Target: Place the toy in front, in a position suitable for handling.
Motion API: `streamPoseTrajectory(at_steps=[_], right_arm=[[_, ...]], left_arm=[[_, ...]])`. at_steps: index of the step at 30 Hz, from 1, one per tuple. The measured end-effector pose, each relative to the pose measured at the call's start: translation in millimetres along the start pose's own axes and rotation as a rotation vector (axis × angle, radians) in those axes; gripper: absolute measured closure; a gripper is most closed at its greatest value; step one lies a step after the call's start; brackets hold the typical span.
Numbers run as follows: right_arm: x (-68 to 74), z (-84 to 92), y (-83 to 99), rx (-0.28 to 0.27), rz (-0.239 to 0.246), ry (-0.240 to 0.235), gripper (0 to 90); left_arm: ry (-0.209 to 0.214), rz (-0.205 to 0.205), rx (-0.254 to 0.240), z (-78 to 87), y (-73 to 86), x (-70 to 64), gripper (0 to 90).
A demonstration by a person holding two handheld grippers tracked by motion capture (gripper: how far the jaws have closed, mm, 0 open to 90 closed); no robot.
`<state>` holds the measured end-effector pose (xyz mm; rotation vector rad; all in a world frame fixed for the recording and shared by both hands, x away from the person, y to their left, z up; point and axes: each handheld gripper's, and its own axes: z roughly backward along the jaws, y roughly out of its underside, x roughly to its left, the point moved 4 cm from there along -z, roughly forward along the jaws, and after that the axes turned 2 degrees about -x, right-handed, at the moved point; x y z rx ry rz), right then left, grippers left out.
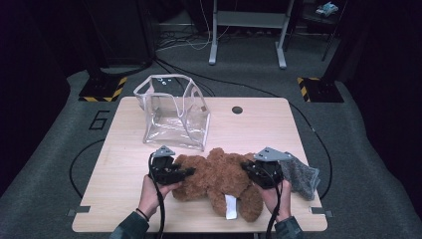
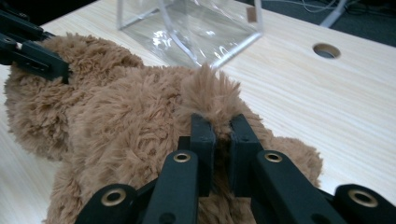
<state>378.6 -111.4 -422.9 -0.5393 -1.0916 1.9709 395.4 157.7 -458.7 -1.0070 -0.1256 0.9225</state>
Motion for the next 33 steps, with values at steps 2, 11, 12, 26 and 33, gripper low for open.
streamPoseTrajectory(at_steps=[2,11,12,26,33], right_arm=[[-4.4,-0.6,7.1,0.019,-0.003,0.014,83.1],[-24.1,-4.4,28.5,0.031,-0.098,0.025,55.8],[-27.0,-0.7,28.9,0.022,-0.11,0.023,48.4],[-66.5,17.1,108.2,0.076,-0.14,0.165,13.5],[-69.4,3.7,133.9,0.119,-0.115,0.193,10.9]], left_arm=[[-0.004,-0.012,0.007,-6.1,1.8,-2.9,62.3],[-0.047,-0.051,0.009,-6.8,-5.3,-5.3,43.3],[-0.049,-0.043,-0.001,-5.1,-5.3,-5.8,39.0],[-0.138,-0.001,-0.064,46.9,-7.2,54.6,13.9],[-0.234,0.057,-0.049,47.3,-9.6,105.6,8.3]])
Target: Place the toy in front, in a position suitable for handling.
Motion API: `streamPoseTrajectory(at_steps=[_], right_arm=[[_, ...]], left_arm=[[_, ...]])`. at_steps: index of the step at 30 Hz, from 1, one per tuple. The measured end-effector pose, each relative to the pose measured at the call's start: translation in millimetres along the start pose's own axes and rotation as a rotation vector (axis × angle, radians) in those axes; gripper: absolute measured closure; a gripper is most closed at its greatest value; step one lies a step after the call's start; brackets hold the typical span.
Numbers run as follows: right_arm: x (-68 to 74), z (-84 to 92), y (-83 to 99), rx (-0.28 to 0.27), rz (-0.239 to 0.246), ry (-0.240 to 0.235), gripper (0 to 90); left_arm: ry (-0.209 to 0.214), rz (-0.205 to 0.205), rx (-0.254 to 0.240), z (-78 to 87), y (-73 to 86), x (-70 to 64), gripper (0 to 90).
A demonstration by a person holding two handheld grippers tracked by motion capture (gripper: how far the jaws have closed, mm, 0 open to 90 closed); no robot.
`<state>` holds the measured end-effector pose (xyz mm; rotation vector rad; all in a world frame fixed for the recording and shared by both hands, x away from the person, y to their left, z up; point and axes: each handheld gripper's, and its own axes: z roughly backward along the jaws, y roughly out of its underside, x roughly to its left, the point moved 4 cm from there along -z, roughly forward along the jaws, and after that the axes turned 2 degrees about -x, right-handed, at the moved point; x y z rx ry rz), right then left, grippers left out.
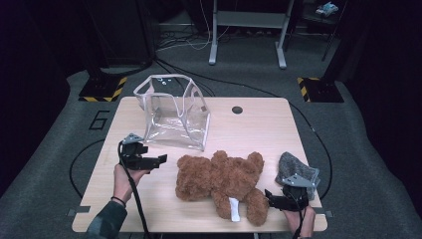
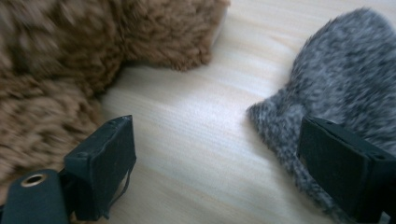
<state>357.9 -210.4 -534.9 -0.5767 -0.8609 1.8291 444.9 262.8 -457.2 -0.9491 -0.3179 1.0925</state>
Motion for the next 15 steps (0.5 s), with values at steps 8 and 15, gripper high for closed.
streamPoseTrajectory(at_steps=[8,15], right_arm=[[-0.7,-13.0,13.2,0.031,-0.008,0.012,10.1],[-0.5,-16.4,14.8,0.028,-0.002,0.003,9.5]], left_arm=[[-0.084,0.007,0.023,-25.6,-12.0,40.6,7.6],[-0.132,0.003,0.044,-48.3,-22.8,66.2,2.7]])
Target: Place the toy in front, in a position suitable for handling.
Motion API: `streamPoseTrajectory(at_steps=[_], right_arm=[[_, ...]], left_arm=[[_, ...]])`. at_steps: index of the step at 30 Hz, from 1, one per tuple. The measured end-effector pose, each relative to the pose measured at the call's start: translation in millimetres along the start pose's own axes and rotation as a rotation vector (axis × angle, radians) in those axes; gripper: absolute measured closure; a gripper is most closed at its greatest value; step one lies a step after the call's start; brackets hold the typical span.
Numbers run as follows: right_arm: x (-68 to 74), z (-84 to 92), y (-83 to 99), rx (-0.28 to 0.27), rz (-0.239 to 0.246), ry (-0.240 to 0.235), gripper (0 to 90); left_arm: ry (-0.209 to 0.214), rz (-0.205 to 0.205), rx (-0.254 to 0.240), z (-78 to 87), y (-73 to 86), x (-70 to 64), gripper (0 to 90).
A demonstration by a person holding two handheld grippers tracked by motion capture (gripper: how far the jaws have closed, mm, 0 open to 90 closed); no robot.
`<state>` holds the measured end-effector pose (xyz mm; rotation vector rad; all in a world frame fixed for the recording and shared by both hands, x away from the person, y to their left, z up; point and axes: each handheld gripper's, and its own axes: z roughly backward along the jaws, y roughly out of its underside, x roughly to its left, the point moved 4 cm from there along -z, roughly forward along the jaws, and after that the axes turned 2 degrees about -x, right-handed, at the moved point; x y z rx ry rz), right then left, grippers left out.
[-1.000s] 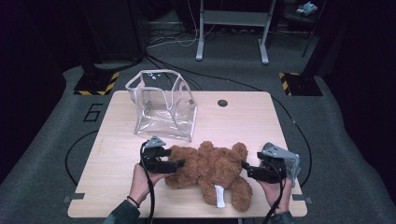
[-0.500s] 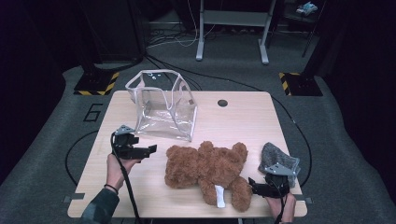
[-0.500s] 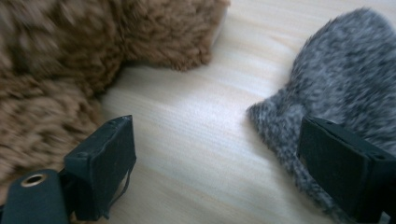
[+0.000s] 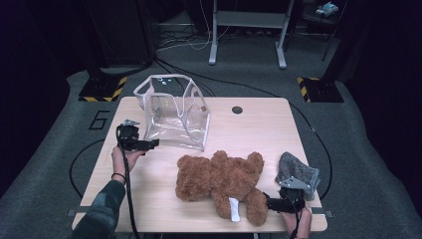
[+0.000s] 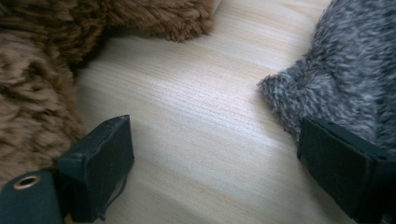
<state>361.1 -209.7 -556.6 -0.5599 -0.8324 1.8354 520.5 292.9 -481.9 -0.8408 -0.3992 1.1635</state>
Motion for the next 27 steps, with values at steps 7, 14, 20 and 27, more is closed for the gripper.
streamPoseTrajectory(at_steps=[7,14,20,27], right_arm=[[1.3,0.0,0.5,-0.003,-0.006,-0.008,9.3],[1.1,0.0,0.5,-0.003,-0.004,-0.006,9.5],[1.4,0.0,0.4,-0.005,-0.005,-0.008,10.2],[1.4,0.0,0.4,-0.007,-0.005,-0.009,10.5]], left_arm=[[0.0,0.02,-0.023,-19.6,-10.6,10.0,20.2],[-0.076,0.047,-0.031,-31.3,-27.9,28.9,36.5],[-0.125,0.08,-0.008,-37.6,-31.4,36.6,60.7],[-0.113,0.036,-0.011,-43.1,-36.1,27.0,84.9]])
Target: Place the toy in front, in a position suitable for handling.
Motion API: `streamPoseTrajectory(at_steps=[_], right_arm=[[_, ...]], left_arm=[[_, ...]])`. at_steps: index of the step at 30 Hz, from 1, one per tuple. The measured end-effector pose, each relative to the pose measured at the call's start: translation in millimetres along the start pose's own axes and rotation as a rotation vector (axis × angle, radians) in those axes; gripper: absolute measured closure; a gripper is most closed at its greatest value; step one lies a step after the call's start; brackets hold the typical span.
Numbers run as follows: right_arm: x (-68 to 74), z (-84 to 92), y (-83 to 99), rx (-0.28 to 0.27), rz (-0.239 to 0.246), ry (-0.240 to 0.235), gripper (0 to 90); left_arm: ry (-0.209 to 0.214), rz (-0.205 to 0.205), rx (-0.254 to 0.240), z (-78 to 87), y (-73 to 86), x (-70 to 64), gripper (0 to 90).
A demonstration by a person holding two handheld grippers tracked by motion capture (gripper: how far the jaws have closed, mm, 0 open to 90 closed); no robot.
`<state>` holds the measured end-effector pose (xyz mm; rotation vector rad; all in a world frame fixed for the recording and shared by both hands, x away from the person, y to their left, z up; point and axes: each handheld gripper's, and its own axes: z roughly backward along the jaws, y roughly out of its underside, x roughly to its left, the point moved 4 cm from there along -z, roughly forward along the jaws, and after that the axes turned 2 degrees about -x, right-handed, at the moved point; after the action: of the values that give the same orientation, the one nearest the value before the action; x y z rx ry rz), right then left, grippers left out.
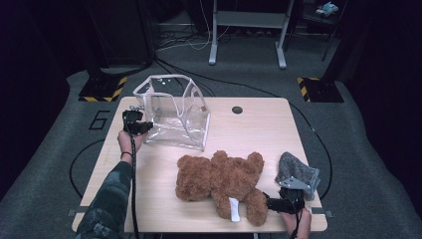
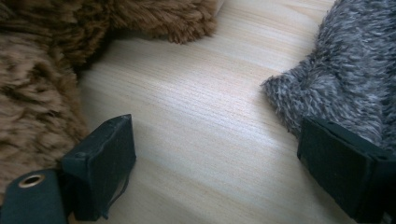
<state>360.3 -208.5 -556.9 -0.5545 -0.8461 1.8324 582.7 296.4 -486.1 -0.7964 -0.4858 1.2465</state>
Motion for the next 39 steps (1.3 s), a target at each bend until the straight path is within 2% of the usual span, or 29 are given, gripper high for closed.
streamPoseTrajectory(at_steps=[1,5,6,9,14,17,23,30,39], right_arm=[[0.0,0.0,0.0,0.0,0.0,-0.002,10.7],[-0.5,-0.1,-0.1,-0.004,0.001,0.001,11.4],[-0.5,0.0,-0.1,-0.004,0.001,0.001,11.4],[-0.5,0.0,-0.1,-0.004,0.001,0.001,11.4],[-0.5,-0.1,-0.1,-0.004,0.001,0.001,11.4],[-0.5,0.0,-0.1,-0.004,0.001,0.002,11.7],[-0.9,0.3,-0.1,-0.004,0.003,0.005,12.0],[-0.9,0.3,-0.1,-0.005,0.004,0.006,12.1],[-0.8,0.3,-0.1,-0.006,0.002,0.011,12.5]], left_arm=[[0.001,0.014,-0.007,0.4,0.7,-0.1,85.7],[-0.012,0.014,-0.011,3.4,3.0,0.9,86.4],[-0.02,0.035,-0.015,6.4,4.7,2.1,86.4],[-0.036,0.056,-0.029,11.1,7.7,5.0,86.5],[-0.067,0.074,-0.038,20.8,11.9,14.4,86.4],[-0.075,0.099,-0.059,26.8,15.1,20.2,86.4],[-0.095,0.108,-0.071,35.8,23.6,28.8,86.4],[-0.137,0.142,-0.083,52.0,36.3,44.0,86.4],[-0.183,0.164,-0.099,68.9,51.5,54.0,86.4]])
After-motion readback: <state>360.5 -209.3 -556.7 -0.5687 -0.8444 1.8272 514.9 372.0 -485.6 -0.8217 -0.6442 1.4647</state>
